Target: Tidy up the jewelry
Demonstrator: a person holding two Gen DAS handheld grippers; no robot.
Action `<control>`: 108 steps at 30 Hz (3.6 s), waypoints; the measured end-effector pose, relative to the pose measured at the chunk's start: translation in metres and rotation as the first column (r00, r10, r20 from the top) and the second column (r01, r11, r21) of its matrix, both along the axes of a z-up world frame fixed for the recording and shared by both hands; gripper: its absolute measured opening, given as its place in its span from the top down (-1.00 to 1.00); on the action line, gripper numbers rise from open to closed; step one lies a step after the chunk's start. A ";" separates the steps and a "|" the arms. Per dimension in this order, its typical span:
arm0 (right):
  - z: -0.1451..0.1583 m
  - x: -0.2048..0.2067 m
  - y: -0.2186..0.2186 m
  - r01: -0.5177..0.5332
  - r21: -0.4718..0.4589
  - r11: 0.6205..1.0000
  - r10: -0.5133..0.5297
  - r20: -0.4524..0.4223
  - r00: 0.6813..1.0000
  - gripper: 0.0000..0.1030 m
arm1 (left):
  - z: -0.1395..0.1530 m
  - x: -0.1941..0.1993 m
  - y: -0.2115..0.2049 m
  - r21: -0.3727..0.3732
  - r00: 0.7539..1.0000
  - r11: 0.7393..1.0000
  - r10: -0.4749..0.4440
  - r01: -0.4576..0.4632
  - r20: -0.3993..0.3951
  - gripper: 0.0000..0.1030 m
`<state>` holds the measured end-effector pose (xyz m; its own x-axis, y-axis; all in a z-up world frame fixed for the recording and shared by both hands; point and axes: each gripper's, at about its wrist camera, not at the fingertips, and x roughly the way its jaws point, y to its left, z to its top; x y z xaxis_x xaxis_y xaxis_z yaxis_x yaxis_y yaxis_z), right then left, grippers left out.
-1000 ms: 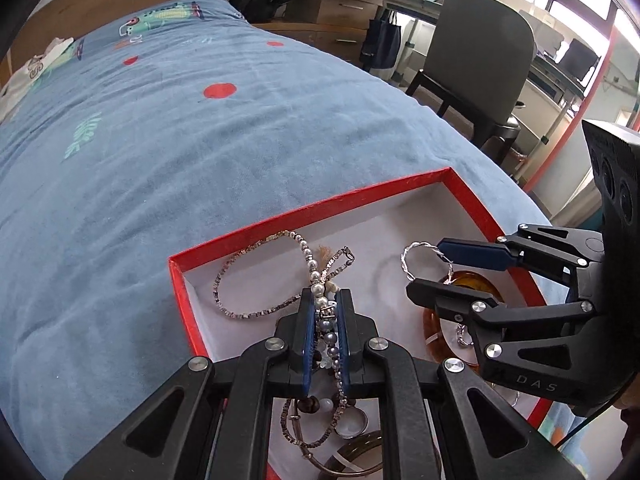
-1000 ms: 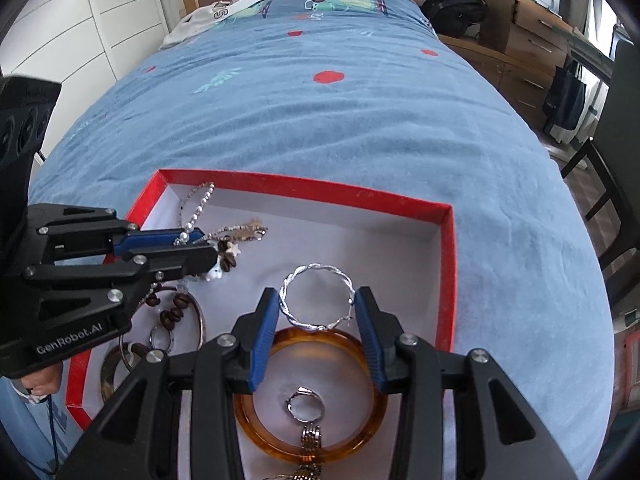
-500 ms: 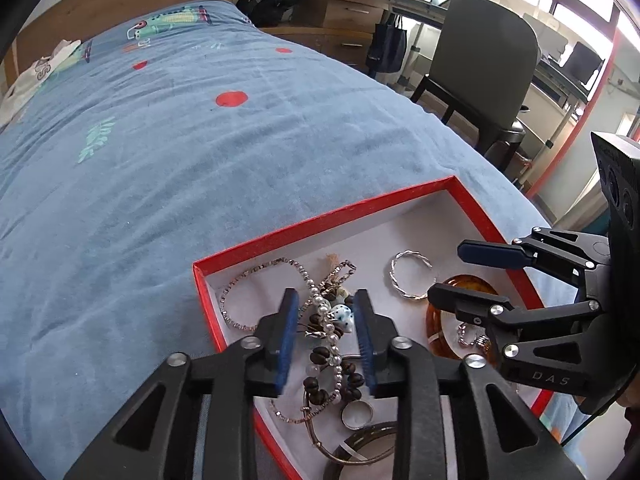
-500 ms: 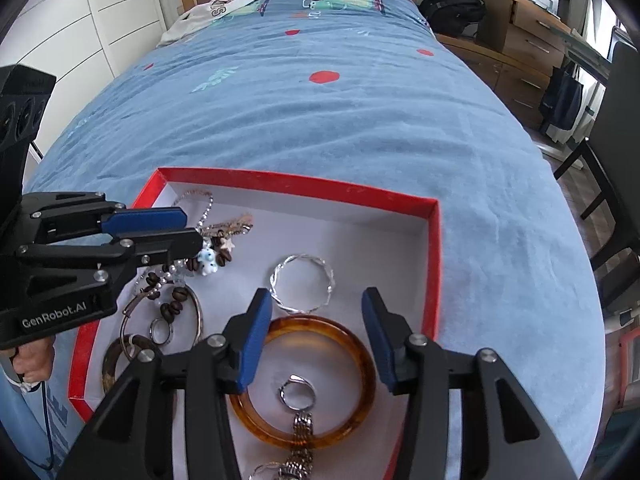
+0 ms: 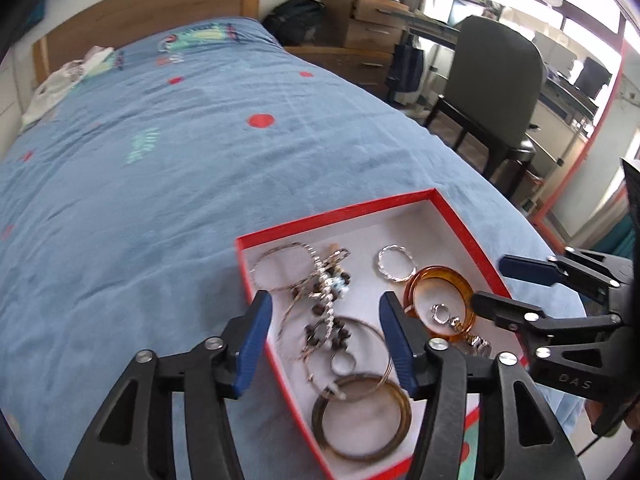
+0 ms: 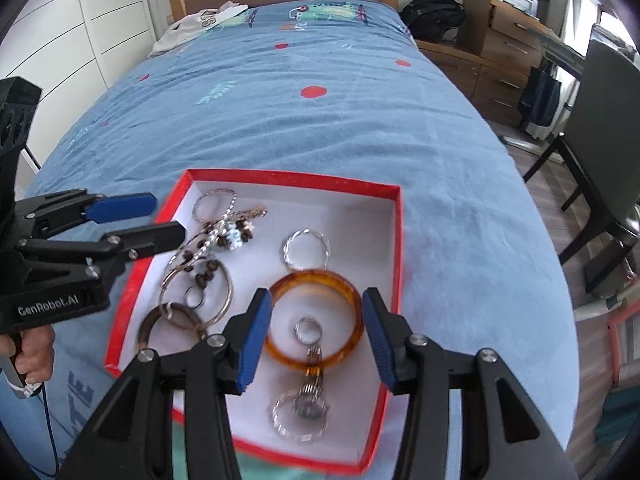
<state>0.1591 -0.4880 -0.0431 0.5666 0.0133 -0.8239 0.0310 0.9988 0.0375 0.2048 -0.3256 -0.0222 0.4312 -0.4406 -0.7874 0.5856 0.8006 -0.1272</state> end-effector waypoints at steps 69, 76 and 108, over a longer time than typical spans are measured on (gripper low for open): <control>0.040 -0.181 0.076 0.244 -0.004 0.970 -0.242 0.094 0.966 -0.29 | 0.043 -0.165 0.159 0.026 0.937 0.953 0.292 -0.302 0.191 -0.78; 0.032 -0.172 0.074 0.234 0.008 0.972 -0.234 0.087 0.968 -0.29 | 0.035 -0.155 0.158 0.043 0.936 0.948 0.303 -0.315 0.182 -0.79; 0.028 -0.166 0.067 0.231 0.015 0.973 -0.231 0.092 0.969 -0.29 | 0.027 -0.154 0.150 0.054 0.941 0.951 0.291 -0.304 0.172 -0.89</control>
<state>-0.0070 -0.4207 -0.0150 0.6285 -0.1232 -0.7680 0.2568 0.9649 0.0554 0.0505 -0.1755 0.0047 0.6560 -0.2121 -0.7243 0.3265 0.9450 0.0190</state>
